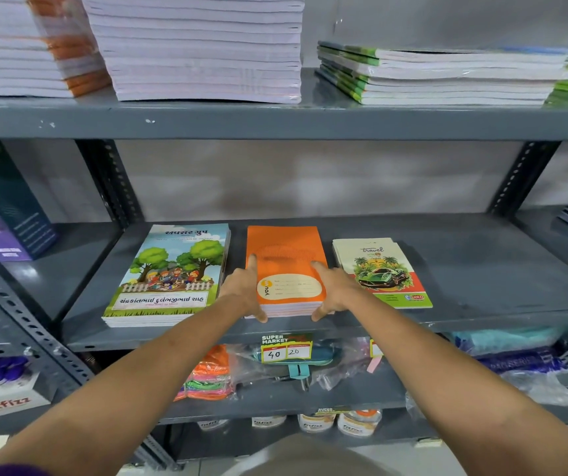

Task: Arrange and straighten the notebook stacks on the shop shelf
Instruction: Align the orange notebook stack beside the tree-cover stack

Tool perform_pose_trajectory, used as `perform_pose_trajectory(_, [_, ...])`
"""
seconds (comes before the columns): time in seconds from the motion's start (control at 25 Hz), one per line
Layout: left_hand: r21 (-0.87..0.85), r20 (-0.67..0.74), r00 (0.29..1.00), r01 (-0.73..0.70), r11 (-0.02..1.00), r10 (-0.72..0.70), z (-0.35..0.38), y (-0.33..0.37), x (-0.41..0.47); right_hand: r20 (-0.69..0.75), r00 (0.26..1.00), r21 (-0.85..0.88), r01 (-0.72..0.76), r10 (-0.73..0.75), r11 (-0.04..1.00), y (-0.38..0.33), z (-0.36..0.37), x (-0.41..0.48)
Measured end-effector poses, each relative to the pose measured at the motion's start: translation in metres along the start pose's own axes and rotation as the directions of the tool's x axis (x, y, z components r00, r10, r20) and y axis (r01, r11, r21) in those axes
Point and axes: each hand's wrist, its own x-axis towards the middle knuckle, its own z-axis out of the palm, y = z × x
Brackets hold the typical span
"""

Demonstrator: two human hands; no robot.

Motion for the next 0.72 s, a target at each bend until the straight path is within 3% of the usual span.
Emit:
perform_pose_trajectory(0.12, [-0.038, 0.098, 0.994, 0.049, 0.998, -0.045, -0.005, -0.003, -0.003, 0.132, 0.991, 0.077, -0.029, 0.019, 0.997, -0.003, -0.01, -0.001])
perform_pose_trajectory(0.24, [-0.328, 0.33, 0.942, 0.171, 0.929, -0.056, -0.02, -0.009, 0.002, 0.27, 0.958, 0.403, -0.201, 0.094, 0.893, 0.0, -0.035, -0.003])
perform_pose_trajectory(0.36, [-0.561, 0.29, 0.954, 0.236, 0.794, -0.079, -0.023, -0.013, 0.005, 0.341, 0.935, 0.652, -0.309, 0.096, 0.692, -0.001, -0.046, -0.004])
perform_pose_trajectory(0.6, [-0.548, 0.214, 0.963, 0.257, 0.796, -0.163, -0.01, -0.008, 0.011, 0.387, 0.919, 0.65, -0.333, 0.08, 0.683, -0.01, -0.036, 0.001])
perform_pose_trajectory(0.72, [-0.55, 0.218, 0.962, 0.262, 0.793, -0.166, -0.013, -0.006, 0.012, 0.393, 0.914, 0.7, -0.367, 0.098, 0.613, -0.004, -0.035, 0.005])
